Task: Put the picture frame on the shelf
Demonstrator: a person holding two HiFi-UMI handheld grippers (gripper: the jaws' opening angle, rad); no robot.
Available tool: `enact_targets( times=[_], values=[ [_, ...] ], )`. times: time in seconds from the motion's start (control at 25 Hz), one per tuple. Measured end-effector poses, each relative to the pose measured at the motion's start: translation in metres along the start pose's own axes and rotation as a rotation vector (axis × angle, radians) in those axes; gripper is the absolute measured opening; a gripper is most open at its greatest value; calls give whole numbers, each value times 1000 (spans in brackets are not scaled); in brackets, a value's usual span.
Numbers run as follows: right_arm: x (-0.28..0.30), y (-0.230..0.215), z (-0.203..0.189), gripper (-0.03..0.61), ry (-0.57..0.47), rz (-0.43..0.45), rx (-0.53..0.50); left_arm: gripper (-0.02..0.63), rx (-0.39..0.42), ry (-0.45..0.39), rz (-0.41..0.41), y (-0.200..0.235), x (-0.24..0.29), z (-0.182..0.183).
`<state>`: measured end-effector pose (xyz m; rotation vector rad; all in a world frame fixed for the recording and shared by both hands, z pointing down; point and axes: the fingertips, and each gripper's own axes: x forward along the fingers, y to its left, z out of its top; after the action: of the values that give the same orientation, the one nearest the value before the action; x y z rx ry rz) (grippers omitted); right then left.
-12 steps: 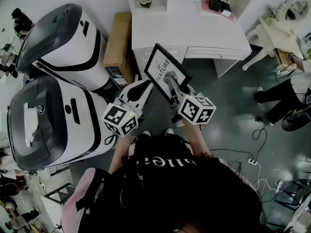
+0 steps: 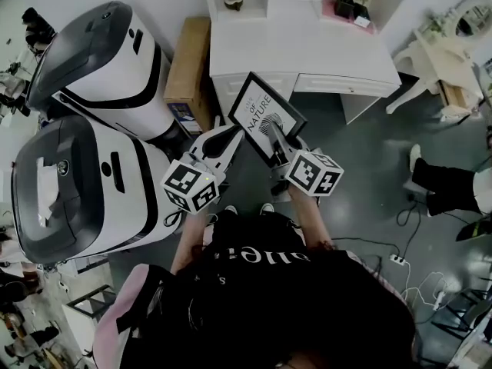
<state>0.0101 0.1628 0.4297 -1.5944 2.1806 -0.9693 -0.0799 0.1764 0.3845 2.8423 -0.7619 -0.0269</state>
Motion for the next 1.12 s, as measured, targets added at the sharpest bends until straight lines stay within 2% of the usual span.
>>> enact_targets(
  times=[0.24, 0.56, 0.76, 0.96, 1.12],
  values=[
    [-1, -12, 6, 52, 17, 16, 2, 38, -4, -9, 21, -1, 11, 0],
    [-13, -42, 21, 52, 41, 37, 5, 38, 21, -58, 28, -23, 33, 1],
    [-14, -59, 26, 52, 44, 44, 34, 38, 45, -8, 42, -35, 38, -11],
    [-1, -69, 23, 52, 46, 43, 61, 38, 54, 20, 71, -19, 38, -19],
    [14, -78, 30, 52, 35, 33, 70, 38, 48, 35, 58, -6, 50, -21]
  ],
)
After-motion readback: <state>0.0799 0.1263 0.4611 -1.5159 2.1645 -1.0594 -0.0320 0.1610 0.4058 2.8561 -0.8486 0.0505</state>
